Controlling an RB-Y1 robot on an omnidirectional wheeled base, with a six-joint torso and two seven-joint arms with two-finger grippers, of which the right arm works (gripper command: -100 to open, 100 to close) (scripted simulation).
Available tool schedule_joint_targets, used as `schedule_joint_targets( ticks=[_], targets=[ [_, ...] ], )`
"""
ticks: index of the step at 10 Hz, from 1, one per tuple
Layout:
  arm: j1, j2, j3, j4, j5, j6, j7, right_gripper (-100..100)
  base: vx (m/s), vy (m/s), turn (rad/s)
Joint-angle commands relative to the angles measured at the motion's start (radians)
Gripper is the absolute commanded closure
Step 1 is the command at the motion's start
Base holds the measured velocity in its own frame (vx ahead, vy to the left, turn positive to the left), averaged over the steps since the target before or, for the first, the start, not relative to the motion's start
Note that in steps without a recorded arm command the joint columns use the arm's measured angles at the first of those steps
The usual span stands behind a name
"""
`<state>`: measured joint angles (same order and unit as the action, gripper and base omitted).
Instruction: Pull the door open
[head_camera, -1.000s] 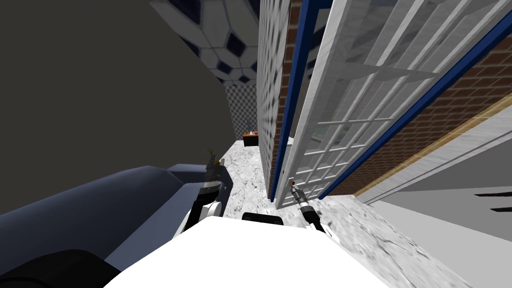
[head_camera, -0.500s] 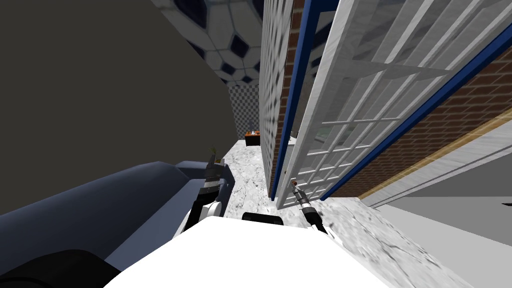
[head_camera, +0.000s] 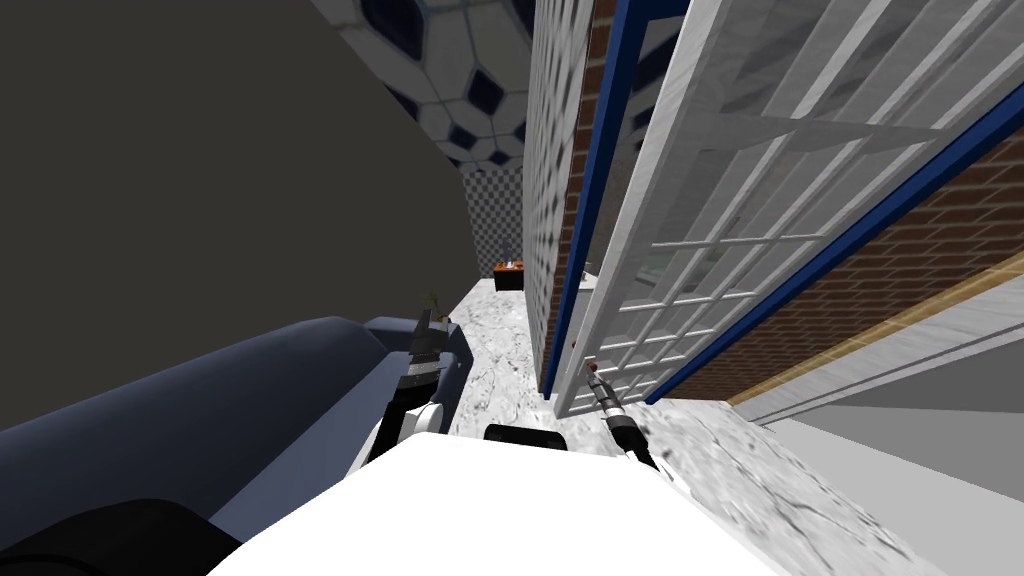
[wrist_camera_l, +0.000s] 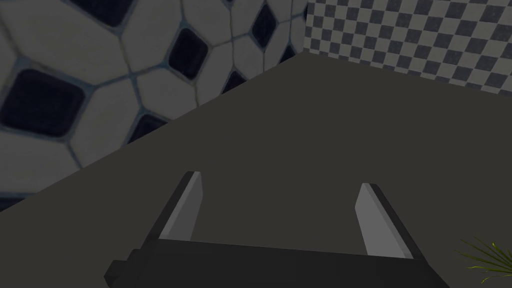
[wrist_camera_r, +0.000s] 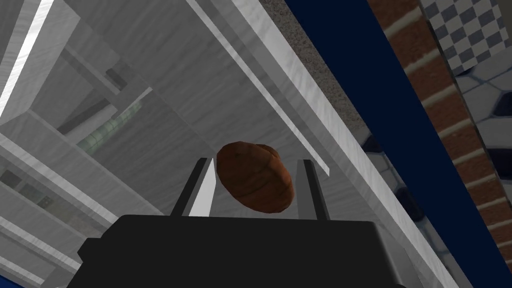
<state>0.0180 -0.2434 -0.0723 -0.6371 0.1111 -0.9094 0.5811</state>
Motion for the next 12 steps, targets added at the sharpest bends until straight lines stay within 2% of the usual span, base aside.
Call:
schedule_joint_targets(
  ticks=[1, 2, 3, 5, 6, 8, 9, 10, 11, 12],
  targets=[
    [0.004, -0.005, -0.003, 0.002, -0.012, 0.005, -0.038, 100, -0.038, -0.009, 0.042],
    [0.005, -0.008, 0.001, 0.002, -0.028, 0.005, -0.073, 100, -0.032, -0.009, 0.069],
    [0.005, -0.008, 0.001, 0.002, -0.028, 0.005, -0.079, 100, -0.024, -0.010, 0.036],
    [0.007, -0.015, 0.009, 0.003, -0.060, 0.005, -0.145, 100, -0.043, -0.018, 0.105],
    [0.007, -0.015, 0.009, 0.003, -0.060, 0.005, -0.161, 100, -0.042, -0.016, 0.056],
    [0.009, -0.020, 0.018, 0.003, -0.094, 0.006, -0.225, 100, -0.038, -0.015, 0.101],
    [0.009, -0.020, 0.018, 0.003, -0.094, 0.006, -0.244, 100, -0.038, -0.016, 0.061],
    [0.009, -0.023, 0.023, 0.003, -0.111, 0.006, -0.279, 100, -0.041, -0.014, 0.078],
    [0.009, -0.023, 0.023, 0.003, -0.111, 0.006, -0.285, 100, -0.033, -0.013, 0.047],
    [0.010, -0.026, 0.027, 0.003, -0.128, 0.006, -0.323, 100, -0.030, -0.010, 0.087]
  ],
)
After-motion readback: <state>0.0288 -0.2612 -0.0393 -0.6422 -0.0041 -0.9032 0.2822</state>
